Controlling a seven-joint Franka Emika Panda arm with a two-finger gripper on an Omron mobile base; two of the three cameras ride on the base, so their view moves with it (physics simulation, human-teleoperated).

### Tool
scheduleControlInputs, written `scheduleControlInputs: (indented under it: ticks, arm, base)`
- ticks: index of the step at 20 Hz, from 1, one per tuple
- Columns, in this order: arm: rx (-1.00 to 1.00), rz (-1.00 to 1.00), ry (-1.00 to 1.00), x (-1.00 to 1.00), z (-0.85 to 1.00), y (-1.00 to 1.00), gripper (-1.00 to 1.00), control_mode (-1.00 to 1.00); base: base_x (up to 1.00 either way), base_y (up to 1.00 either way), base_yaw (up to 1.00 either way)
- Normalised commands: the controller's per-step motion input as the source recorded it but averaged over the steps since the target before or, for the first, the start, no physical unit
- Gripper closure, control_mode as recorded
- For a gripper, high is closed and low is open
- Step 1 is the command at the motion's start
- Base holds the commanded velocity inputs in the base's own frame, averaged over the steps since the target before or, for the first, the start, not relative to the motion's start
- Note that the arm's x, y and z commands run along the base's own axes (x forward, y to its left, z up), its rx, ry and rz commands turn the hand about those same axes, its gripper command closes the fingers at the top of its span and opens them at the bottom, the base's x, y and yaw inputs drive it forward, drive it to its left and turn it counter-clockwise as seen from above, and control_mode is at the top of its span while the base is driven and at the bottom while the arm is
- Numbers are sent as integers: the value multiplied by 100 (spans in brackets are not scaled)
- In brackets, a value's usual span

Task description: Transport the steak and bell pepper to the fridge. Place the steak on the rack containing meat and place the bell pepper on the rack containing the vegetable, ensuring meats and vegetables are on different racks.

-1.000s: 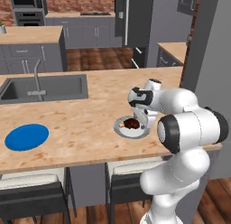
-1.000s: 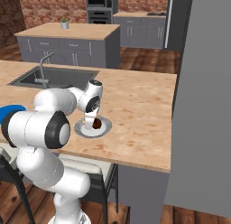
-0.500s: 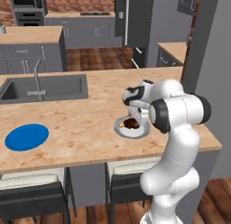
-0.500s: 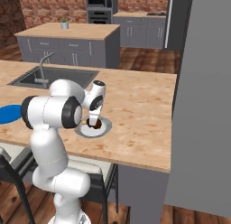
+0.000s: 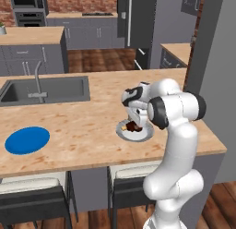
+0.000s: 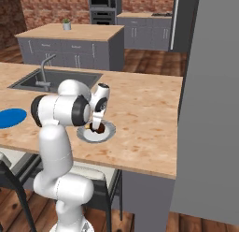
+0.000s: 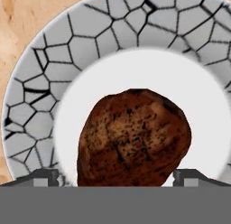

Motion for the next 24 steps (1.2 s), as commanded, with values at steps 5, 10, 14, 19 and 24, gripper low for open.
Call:
scheduleControlInputs:
  ticks: [5,10,14,19,24]
  arm:
    - [0,0,6,-6,-28,0,-100,-100]
    - [0,0,0,-72,-15,-4,-100,-100]
    - [0,0,-1,-69,-11,0,-100,-100]
    - [0,0,0,-29,-41,-2,-100,-100]
    - [0,0,-12,-12,-6,-1,-100,-100]
  base:
    - [0,0,0]
    - [0,0,0]
    - [0,0,0]
    - [0,0,0]
    - [0,0,0]
